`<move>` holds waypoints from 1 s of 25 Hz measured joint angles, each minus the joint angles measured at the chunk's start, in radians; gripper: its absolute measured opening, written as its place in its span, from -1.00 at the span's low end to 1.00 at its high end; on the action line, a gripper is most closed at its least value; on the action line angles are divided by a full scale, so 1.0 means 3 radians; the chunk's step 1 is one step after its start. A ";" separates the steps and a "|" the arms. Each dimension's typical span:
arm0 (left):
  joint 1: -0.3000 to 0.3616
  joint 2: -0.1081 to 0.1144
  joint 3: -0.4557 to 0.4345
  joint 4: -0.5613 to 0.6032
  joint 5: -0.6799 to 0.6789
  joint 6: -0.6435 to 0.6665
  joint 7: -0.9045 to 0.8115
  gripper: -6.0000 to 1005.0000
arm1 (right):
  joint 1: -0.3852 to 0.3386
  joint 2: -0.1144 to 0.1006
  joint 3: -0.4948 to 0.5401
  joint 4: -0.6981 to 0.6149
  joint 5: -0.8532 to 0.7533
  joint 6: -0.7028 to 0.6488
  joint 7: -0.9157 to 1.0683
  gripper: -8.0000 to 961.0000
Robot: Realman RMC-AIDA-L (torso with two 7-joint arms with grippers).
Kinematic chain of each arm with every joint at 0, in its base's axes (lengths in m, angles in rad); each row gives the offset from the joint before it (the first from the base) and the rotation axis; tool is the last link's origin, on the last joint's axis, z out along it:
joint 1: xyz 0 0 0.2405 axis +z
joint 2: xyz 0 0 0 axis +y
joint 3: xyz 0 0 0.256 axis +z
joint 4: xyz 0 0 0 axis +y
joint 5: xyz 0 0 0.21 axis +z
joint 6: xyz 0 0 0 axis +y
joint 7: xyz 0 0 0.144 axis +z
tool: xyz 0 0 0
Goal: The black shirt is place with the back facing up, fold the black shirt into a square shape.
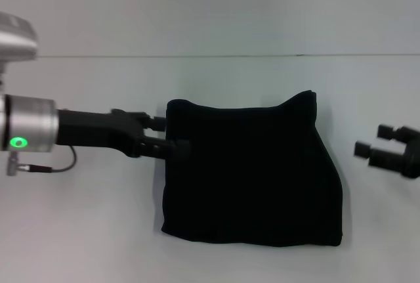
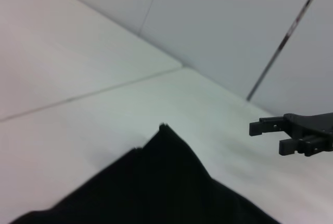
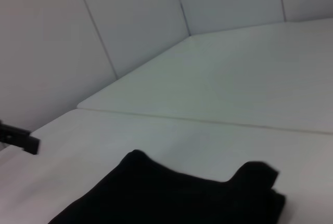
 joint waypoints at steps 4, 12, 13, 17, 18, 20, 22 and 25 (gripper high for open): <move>-0.0031 -0.0114 0.0237 0.0006 -0.0012 -0.0196 0.0005 0.89 | 0.0029 0.0006 -0.0004 0.0316 -0.0003 -0.0018 -0.0247 0.83; 0.0035 -0.0276 0.0308 0.0133 -0.0040 -0.0201 0.0159 0.89 | 0.0157 -0.0011 -0.0058 0.0416 -0.0027 -0.0179 -0.0279 0.83; 0.0044 -0.0291 0.0308 0.0135 -0.0064 -0.0207 0.0174 0.89 | 0.0157 -0.0011 -0.0058 0.0416 -0.0027 -0.0179 -0.0279 0.83; 0.0054 -0.0327 0.0329 0.0117 -0.0105 -0.0221 0.0200 0.89 | 0.0193 0.0005 -0.0100 0.0420 -0.0034 -0.0194 -0.0285 0.83; 0.0054 -0.0328 0.0335 0.0110 -0.0105 -0.0230 0.0198 0.89 | 0.0197 0.0008 -0.0116 0.0419 -0.0035 -0.0193 -0.0292 0.83; 0.0054 -0.0329 0.0350 0.0093 -0.0105 -0.0292 0.0119 0.89 | 0.0198 0.0011 -0.0184 0.0420 -0.0038 -0.0190 -0.0326 0.83; 0.0053 -0.0323 0.0352 0.0071 -0.0105 -0.0335 0.0043 0.89 | 0.0195 0.0012 -0.0252 0.0420 -0.0041 -0.0180 -0.0398 0.83; 0.0053 -0.0304 0.0351 0.0049 -0.0105 -0.0312 0.0034 0.89 | 0.0186 0.0021 -0.0284 0.0419 -0.0043 -0.0176 -0.0511 0.83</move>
